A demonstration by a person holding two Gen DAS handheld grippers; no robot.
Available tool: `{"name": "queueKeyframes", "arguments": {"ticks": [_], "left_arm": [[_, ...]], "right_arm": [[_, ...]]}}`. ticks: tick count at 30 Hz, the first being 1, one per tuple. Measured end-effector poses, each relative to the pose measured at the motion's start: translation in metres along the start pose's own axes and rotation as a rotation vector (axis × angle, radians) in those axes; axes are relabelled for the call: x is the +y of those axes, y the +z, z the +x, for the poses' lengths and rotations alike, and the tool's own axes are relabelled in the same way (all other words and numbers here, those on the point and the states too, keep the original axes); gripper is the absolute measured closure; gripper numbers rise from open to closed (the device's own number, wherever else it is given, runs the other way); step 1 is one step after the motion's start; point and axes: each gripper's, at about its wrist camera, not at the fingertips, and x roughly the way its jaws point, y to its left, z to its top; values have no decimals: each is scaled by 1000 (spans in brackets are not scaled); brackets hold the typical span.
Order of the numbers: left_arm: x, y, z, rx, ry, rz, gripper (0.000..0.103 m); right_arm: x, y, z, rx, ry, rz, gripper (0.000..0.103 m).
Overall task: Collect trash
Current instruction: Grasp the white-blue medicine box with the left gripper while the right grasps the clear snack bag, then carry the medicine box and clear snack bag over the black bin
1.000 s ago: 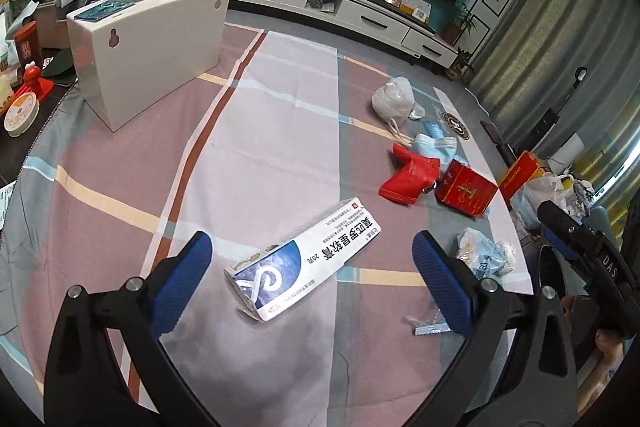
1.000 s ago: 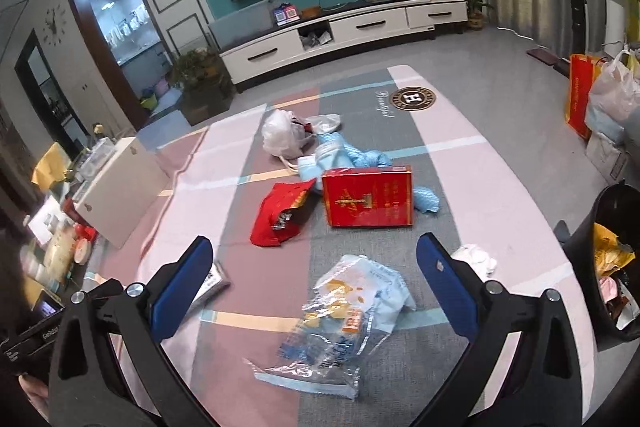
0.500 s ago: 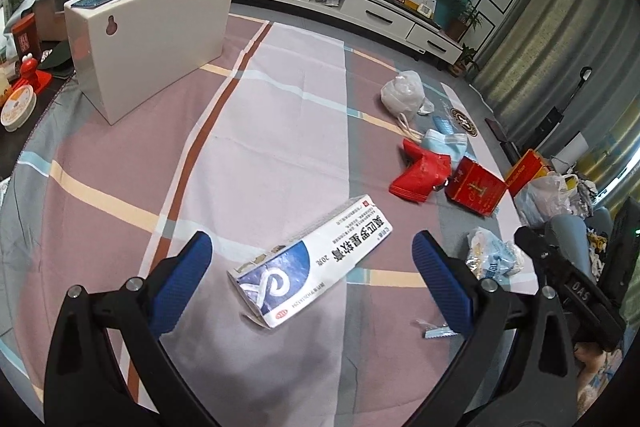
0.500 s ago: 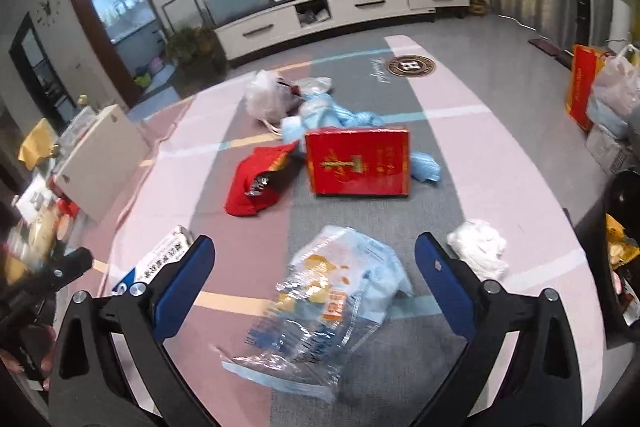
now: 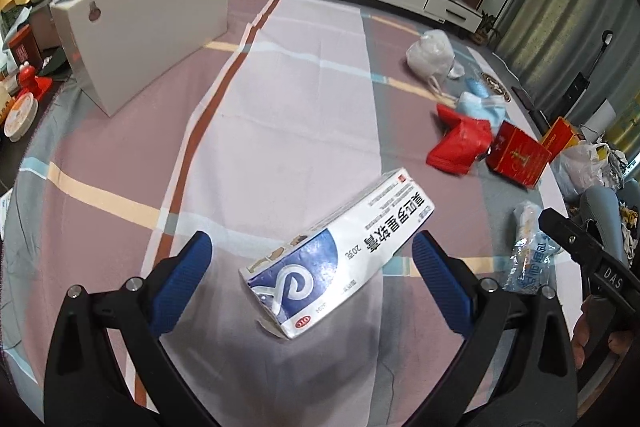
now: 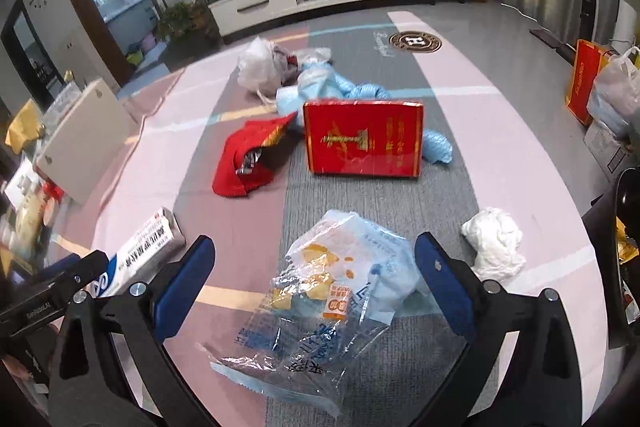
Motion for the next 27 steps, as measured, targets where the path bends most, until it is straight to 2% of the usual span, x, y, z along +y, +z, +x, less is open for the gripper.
{"name": "queueKeyframes", "arguments": {"ticks": [11, 15, 19, 20, 22, 23, 25, 27], "left_arm": [[-12, -9, 24, 71, 46, 71, 4], [-15, -12, 27, 73, 67, 78, 13], [-20, -13, 26, 44, 113, 119, 37], [-20, -14, 25, 40, 118, 123, 40], [-21, -14, 25, 33, 127, 129, 46], [-21, -15, 24, 29, 126, 128, 50], [-21, -15, 23, 27, 100, 112, 50], [-21, -15, 20, 21, 80, 92, 51]], "right_arm": [[7, -7, 18, 57, -34, -43, 17], [8, -8, 23, 68, -45, -56, 19], [9, -9, 27, 87, -43, -65, 34], [9, -9, 28, 87, -50, -71, 36], [12, -9, 27, 84, -66, -86, 48], [12, -10, 27, 85, -66, -90, 51], [13, -10, 26, 85, -65, -100, 63], [14, -11, 25, 85, -72, -109, 69]]}}
